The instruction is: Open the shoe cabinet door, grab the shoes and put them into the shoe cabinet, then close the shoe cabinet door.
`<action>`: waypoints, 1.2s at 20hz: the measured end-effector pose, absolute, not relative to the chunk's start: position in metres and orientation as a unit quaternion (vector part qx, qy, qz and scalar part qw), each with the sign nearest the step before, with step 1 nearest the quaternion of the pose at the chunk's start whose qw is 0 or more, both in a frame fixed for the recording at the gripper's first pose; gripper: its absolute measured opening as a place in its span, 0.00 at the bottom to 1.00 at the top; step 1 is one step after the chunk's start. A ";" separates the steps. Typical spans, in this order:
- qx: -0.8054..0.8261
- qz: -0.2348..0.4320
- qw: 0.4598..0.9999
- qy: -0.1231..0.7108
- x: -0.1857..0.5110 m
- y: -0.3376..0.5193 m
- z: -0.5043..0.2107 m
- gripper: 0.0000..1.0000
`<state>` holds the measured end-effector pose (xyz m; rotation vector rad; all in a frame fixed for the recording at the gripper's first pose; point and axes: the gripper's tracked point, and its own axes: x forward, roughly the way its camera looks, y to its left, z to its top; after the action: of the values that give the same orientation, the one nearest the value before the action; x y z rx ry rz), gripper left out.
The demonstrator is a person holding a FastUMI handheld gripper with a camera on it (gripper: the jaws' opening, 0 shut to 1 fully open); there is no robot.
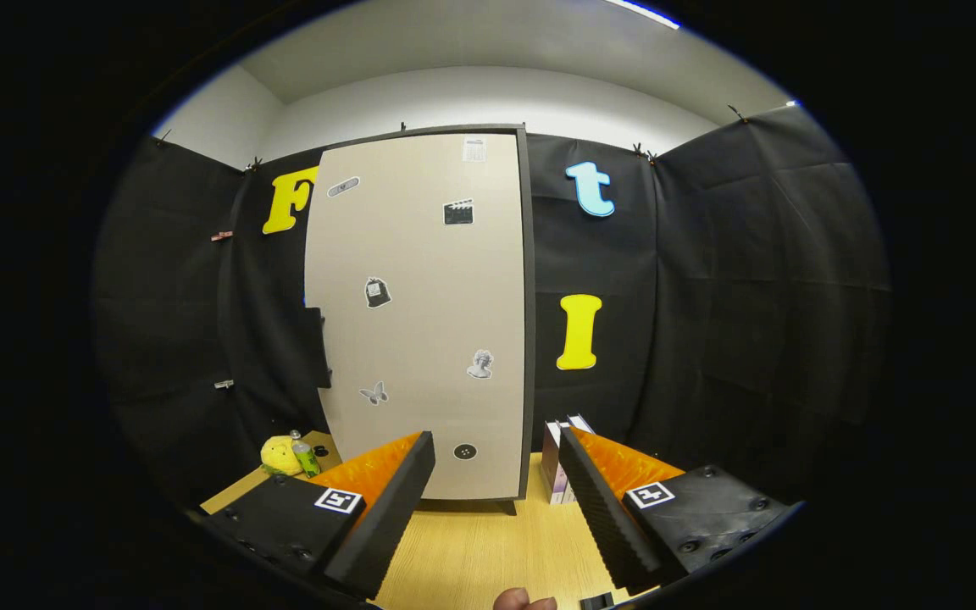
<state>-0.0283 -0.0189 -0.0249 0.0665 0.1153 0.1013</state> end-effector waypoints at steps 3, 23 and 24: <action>0.034 0.050 0.996 0.058 -0.028 -0.021 -0.026 0.97; 0.028 0.052 0.997 0.058 -0.024 -0.021 -0.030 0.97; 0.027 0.053 0.997 0.059 -0.024 -0.021 -0.030 0.97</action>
<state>-0.0245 -0.0211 -0.0301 0.0538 0.1177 0.1055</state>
